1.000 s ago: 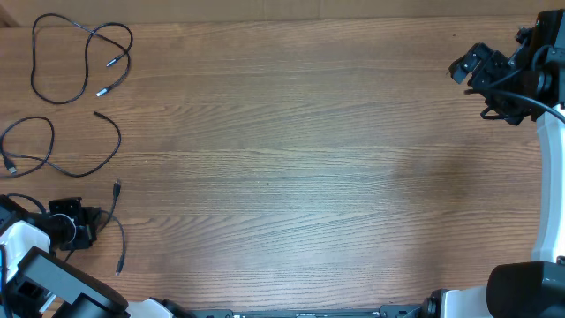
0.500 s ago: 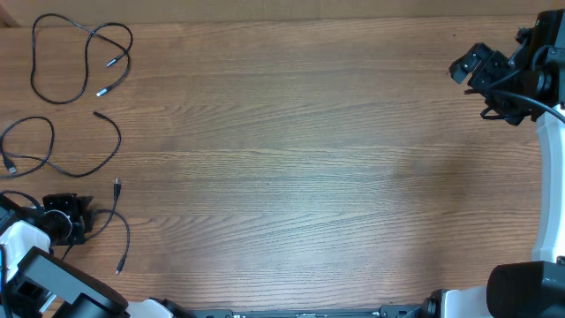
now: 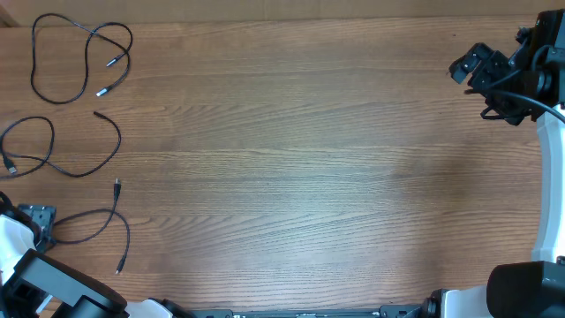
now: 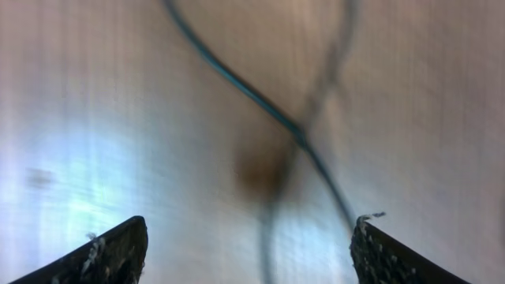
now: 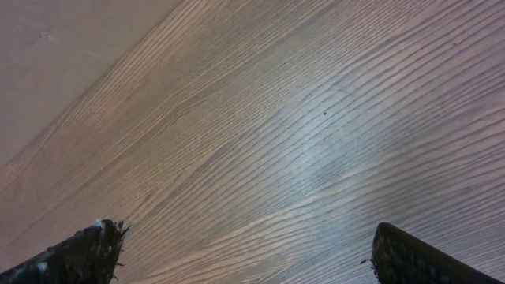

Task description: Untangle cables

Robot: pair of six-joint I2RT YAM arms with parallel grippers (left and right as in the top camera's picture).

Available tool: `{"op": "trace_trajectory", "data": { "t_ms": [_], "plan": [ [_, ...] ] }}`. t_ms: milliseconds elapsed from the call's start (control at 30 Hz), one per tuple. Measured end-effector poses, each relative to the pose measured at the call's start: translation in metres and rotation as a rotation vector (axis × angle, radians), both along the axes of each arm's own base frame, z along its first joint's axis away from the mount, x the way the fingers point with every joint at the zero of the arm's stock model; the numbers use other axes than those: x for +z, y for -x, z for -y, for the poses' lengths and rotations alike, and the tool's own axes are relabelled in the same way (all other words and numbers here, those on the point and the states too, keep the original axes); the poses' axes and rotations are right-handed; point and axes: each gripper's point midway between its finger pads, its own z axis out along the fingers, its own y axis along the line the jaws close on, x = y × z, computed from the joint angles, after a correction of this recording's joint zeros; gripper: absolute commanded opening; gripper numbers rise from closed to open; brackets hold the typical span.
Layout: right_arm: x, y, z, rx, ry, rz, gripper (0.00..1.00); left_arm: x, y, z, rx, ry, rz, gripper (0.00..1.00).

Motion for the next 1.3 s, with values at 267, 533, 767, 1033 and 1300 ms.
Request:
{"op": "trace_trajectory", "data": {
  "t_ms": [267,533,767,1033,1300],
  "plan": [
    [0.0,0.0,0.0,0.0,0.0,0.0,1.0,0.012,0.025,-0.032,0.039,-0.126,-0.075,0.73],
    [0.0,0.0,0.0,0.001,0.0,0.0,1.0,-0.001,0.035,-0.052,0.029,-0.114,-0.034,0.75],
    [0.0,0.0,0.0,0.0,0.0,0.0,1.0,-0.03,0.044,-0.061,0.011,-0.074,-0.061,0.68],
    [0.0,0.0,0.0,0.0,0.0,0.0,1.0,-0.036,0.041,-0.067,-0.037,-0.02,-0.1,0.71],
    [0.0,0.0,0.0,0.0,0.0,0.0,1.0,-0.014,0.025,-0.089,-0.076,0.049,-0.109,0.79]
  ]
}}
